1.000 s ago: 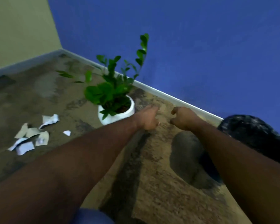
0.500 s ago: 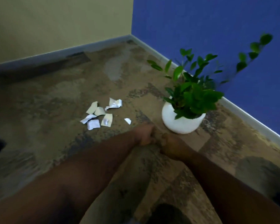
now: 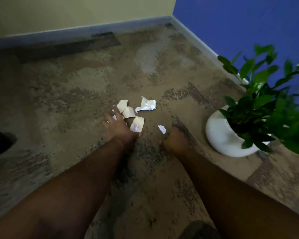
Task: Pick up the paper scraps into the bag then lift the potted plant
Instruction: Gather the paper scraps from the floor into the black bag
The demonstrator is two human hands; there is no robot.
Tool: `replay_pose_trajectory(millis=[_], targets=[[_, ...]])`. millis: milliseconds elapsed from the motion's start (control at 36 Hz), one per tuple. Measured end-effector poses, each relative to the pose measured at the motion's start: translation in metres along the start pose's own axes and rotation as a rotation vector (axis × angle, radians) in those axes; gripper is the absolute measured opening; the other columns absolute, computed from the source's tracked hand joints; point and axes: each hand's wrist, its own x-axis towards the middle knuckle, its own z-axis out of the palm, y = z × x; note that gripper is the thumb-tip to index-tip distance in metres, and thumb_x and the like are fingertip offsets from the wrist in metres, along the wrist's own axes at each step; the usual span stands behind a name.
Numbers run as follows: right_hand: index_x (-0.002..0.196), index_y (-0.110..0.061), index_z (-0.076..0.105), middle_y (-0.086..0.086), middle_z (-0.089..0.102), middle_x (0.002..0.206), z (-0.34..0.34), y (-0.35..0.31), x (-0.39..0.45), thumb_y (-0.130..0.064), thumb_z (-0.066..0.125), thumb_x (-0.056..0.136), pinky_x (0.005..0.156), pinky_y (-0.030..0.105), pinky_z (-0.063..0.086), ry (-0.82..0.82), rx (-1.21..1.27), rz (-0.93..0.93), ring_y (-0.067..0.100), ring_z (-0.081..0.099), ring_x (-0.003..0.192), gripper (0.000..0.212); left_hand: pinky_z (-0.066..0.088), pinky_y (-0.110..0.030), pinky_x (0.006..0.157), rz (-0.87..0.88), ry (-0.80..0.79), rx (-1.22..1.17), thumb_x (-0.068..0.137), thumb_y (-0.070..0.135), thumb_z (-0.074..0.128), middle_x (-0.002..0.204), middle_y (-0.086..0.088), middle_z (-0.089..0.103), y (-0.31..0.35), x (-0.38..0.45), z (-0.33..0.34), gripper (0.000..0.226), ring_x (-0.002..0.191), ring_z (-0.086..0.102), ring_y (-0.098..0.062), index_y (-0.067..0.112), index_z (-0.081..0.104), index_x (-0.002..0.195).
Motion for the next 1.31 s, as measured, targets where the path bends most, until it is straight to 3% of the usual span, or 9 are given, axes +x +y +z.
replay_pose_trajectory(millis=[111, 222, 417, 528, 723, 889, 1028, 1195, 1306], targets=[[0.129, -0.006, 0.059, 0.011, 0.057, 0.136, 0.017, -0.001, 0.022, -0.048, 0.047, 0.099, 0.109, 0.034, 0.04, 0.153, 0.095, 0.146, 0.03, 0.052, 0.126, 0.052, 0.037, -0.047, 0.103, -0.003, -0.025, 0.038, 0.057, 0.072, 0.066, 0.145, -0.018, 0.031, -0.005, 0.013, 0.005, 0.126, 0.131, 0.035, -0.037, 0.018, 0.006, 0.153], [0.134, -0.009, 0.05, 0.012, 0.049, 0.143, 0.026, -0.01, 0.041, -0.037, 0.048, 0.101, 0.108, 0.035, 0.04, 0.221, 0.016, 0.15, 0.028, 0.047, 0.131, 0.043, 0.032, -0.048, 0.106, 0.066, -0.084, 0.074, 0.058, 0.068, 0.07, 0.147, -0.019, 0.027, 0.001, 0.031, 0.004, 0.128, 0.133, 0.032, -0.038, 0.019, 0.003, 0.155], [0.131, -0.006, 0.056, 0.013, 0.061, 0.129, 0.01, -0.039, 0.064, -0.017, 0.069, 0.085, 0.103, 0.035, 0.044, 0.165, -0.034, -0.31, 0.027, 0.057, 0.12, 0.049, 0.016, -0.048, 0.117, 0.165, -0.215, 0.052, 0.063, 0.057, 0.082, 0.154, -0.017, 0.016, 0.028, 0.053, 0.006, 0.134, 0.142, 0.018, -0.04, 0.02, -0.006, 0.157], [0.15, -0.014, 0.029, 0.019, 0.027, 0.152, -0.007, -0.047, 0.088, -0.021, 0.076, 0.082, 0.106, 0.038, 0.041, 0.105, -0.205, -0.261, 0.033, 0.037, 0.136, 0.083, 0.023, -0.048, 0.115, 0.191, -0.272, 0.061, 0.067, 0.054, 0.08, 0.156, -0.017, 0.013, 0.032, 0.06, 0.008, 0.128, 0.144, 0.016, -0.043, 0.02, -0.004, 0.157], [0.157, -0.033, 0.003, 0.013, -0.018, 0.162, -0.016, -0.064, 0.122, -0.02, 0.083, 0.077, 0.114, 0.05, 0.034, -0.154, -0.46, -0.232, 0.041, 0.01, 0.15, 0.115, 0.041, -0.042, 0.099, 0.276, -0.277, 0.006, 0.056, 0.049, 0.087, 0.139, -0.01, 0.034, 0.03, 0.059, 0.007, 0.088, 0.125, 0.031, -0.039, 0.018, 0.047, 0.128], [0.156, -0.02, 0.021, 0.014, 0.014, 0.163, 0.002, -0.063, 0.118, -0.032, 0.063, 0.093, 0.116, 0.028, 0.02, -0.201, -0.483, -0.371, 0.029, 0.02, 0.148, 0.077, 0.04, -0.04, 0.1, 0.358, -0.273, -0.038, 0.057, 0.04, 0.088, 0.132, -0.004, 0.044, 0.03, 0.056, 0.01, 0.078, 0.12, 0.042, -0.035, 0.023, 0.058, 0.127], [0.135, -0.02, 0.057, 0.009, 0.053, 0.136, 0.0, -0.047, 0.092, -0.029, 0.069, 0.084, 0.103, 0.035, 0.041, -0.067, -0.548, -0.428, 0.028, 0.051, 0.123, 0.053, 0.045, -0.038, 0.095, 0.451, -0.247, -0.178, 0.079, 0.027, 0.072, 0.125, -0.01, 0.052, 0.027, 0.045, 0.017, 0.041, 0.112, 0.052, -0.031, 0.01, 0.066, 0.117], [0.105, -0.017, 0.071, 0.007, 0.064, 0.11, 0.024, -0.031, 0.051, -0.021, 0.065, 0.088, 0.084, 0.029, 0.052, 0.156, -0.472, -0.388, 0.023, 0.061, 0.096, 0.018, 0.05, -0.038, 0.086, 0.524, -0.227, -0.169, 0.085, 0.016, 0.064, 0.109, -0.005, 0.06, 0.033, 0.019, 0.018, 0.014, 0.103, 0.057, -0.026, 0.015, 0.074, 0.095], [0.108, -0.015, 0.07, 0.007, 0.067, 0.108, 0.031, -0.017, 0.031, -0.021, 0.06, 0.093, 0.085, 0.029, 0.047, 0.183, -0.481, -0.356, 0.022, 0.063, 0.094, 0.02, 0.049, -0.033, 0.086, 0.571, -0.205, -0.135, 0.086, 0.005, 0.061, 0.112, -0.012, 0.061, 0.034, 0.0, 0.023, 0.016, 0.105, 0.057, -0.029, 0.009, 0.071, 0.098]])
